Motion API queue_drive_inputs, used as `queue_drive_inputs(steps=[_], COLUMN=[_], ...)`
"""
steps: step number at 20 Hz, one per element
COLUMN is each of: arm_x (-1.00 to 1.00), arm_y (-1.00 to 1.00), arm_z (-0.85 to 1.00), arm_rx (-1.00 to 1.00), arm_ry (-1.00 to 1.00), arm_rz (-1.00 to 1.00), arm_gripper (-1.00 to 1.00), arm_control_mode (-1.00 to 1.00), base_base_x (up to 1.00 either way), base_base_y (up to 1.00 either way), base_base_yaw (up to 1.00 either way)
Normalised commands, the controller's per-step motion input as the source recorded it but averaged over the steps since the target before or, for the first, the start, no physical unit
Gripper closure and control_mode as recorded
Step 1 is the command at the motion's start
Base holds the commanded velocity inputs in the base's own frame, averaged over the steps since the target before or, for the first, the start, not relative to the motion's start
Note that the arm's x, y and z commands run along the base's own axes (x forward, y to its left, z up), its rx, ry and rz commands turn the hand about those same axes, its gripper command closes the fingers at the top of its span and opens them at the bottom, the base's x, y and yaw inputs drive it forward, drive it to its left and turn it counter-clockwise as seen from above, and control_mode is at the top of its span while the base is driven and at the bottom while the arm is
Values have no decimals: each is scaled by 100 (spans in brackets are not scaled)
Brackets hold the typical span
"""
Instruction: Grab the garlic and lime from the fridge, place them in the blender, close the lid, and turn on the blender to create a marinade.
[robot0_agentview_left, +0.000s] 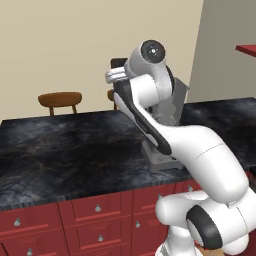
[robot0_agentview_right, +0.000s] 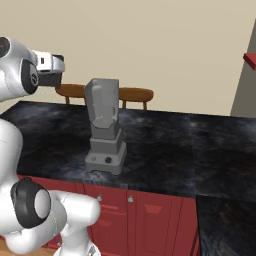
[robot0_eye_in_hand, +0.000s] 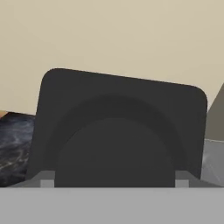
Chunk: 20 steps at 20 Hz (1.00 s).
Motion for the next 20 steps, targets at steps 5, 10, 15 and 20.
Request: queue_drive_inputs(steps=[5,10,15,20], arm_x=[0,0,6,10], arm_y=[-3,-6,-28,-46], arm_z=[8,2,15,14], arm_rx=[-15,-5,0,0], arm_ry=[13,2,18,25], arm_rz=[2,0,-5,-8], arm_gripper=[100,100,100,100], arm_control_mode=[-100,-100,-100,-100], base_base_x=[0,0,0,0], base_base_y=[0,0,0,0], base_base_yaw=[0,0,0,0])
